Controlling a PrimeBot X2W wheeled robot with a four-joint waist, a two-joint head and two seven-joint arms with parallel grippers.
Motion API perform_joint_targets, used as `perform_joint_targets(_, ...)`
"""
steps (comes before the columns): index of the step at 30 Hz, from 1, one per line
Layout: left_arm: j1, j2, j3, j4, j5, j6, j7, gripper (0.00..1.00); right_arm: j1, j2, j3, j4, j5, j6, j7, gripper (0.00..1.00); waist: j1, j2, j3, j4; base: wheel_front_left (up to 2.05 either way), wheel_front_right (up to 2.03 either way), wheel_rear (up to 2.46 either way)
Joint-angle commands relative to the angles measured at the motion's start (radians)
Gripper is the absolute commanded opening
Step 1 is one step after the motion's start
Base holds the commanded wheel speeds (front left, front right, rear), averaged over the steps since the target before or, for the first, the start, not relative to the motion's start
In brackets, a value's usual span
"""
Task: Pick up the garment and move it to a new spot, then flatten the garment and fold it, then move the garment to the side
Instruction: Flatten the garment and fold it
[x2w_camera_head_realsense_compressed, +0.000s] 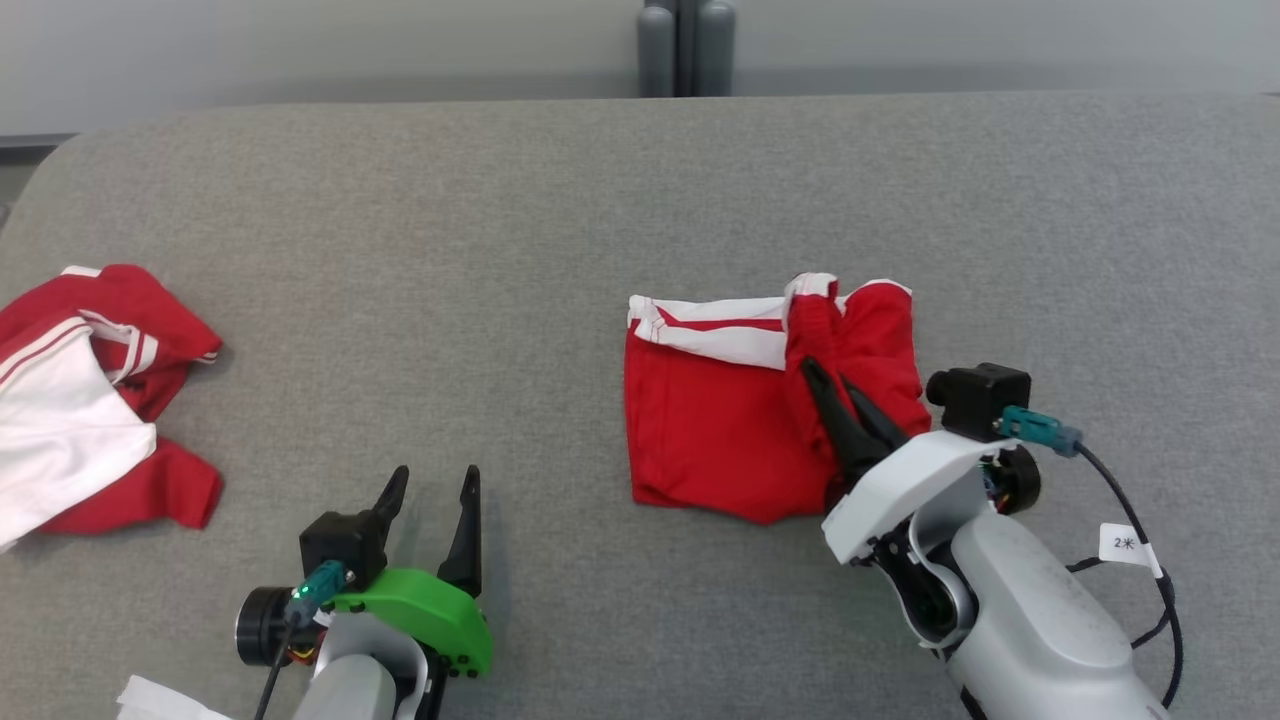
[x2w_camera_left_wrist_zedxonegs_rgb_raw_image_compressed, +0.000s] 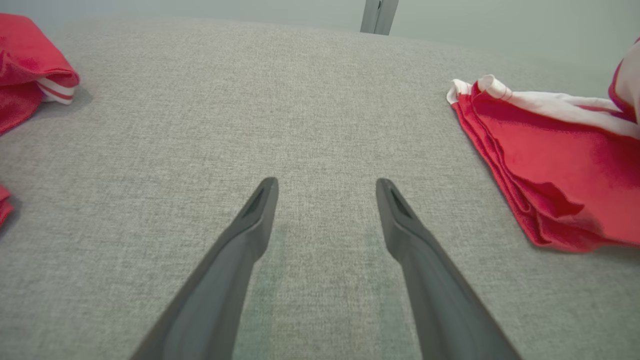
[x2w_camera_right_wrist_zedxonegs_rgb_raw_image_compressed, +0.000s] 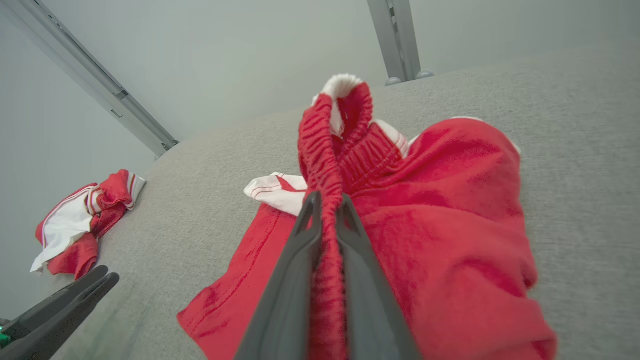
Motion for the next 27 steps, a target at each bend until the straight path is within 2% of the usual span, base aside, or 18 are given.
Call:
perform_joint_targets(1, 0.014, 0.003, -0.004, 0.001, -0.002, 0.003, -0.001, 1.00, -0.017, -0.004, 0.025, -0.003, 0.023, -0.001, 0.000, 0.00, 0.0000, 0.0000, -0.004, 0.032, 0.00, 0.00, 0.00)
perform_joint_targets(7, -0.005, 0.003, -0.042, -0.004, -0.020, 0.012, -0.001, 1.00, -0.079, -0.004, 0.167, 0.057, 0.122, -0.001, -0.041, 0.00, 0.0000, 0.0000, 0.004, 0.083, 0.00, 0.00, 0.00)
perform_joint_targets(8, -0.005, 0.003, -0.049, -0.004, -0.025, 0.013, -0.001, 1.00, -0.095, -0.005, 0.193, 0.073, 0.132, -0.001, -0.054, 0.45, 0.0000, 0.0000, 0.005, 0.089, 0.00, 0.00, 0.00)
perform_joint_targets(9, -0.005, 0.003, -0.053, -0.004, -0.027, 0.015, -0.001, 1.00, -0.105, -0.004, 0.217, 0.085, 0.141, -0.001, -0.064, 1.00, 0.0000, 0.0000, 0.006, 0.092, 0.00, 0.00, 0.00)
perform_joint_targets(13, -0.010, 0.003, -0.054, -0.003, -0.024, 0.024, -0.001, 1.00, -0.140, -0.005, 0.282, 0.120, 0.164, -0.001, -0.098, 1.00, 0.0000, 0.0000, 0.007, 0.095, 0.00, 0.00, 0.00)
perform_joint_targets(16, -0.006, 0.003, -0.040, -0.016, 0.001, 0.028, -0.001, 1.00, -0.163, -0.006, 0.260, 0.148, 0.103, -0.001, -0.112, 1.00, 0.0000, 0.0000, 0.001, 0.076, 0.00, 0.00, 0.00)
perform_joint_targets(22, 0.020, 0.011, -0.006, -0.067, 0.067, 0.019, -0.001, 1.00, -0.075, -0.004, -0.003, 0.084, -0.173, -0.001, -0.112, 1.00, 0.0000, 0.0000, -0.013, 0.021, 0.00, 0.00, 0.00)
perform_joint_targets(27, 0.045, 0.018, 0.020, -0.117, 0.112, 0.010, -0.001, 1.00, 0.031, -0.004, -0.166, 0.015, -0.332, -0.001, -0.112, 1.00, 0.0000, 0.0000, -0.027, -0.016, 0.00, 0.00, 0.00)
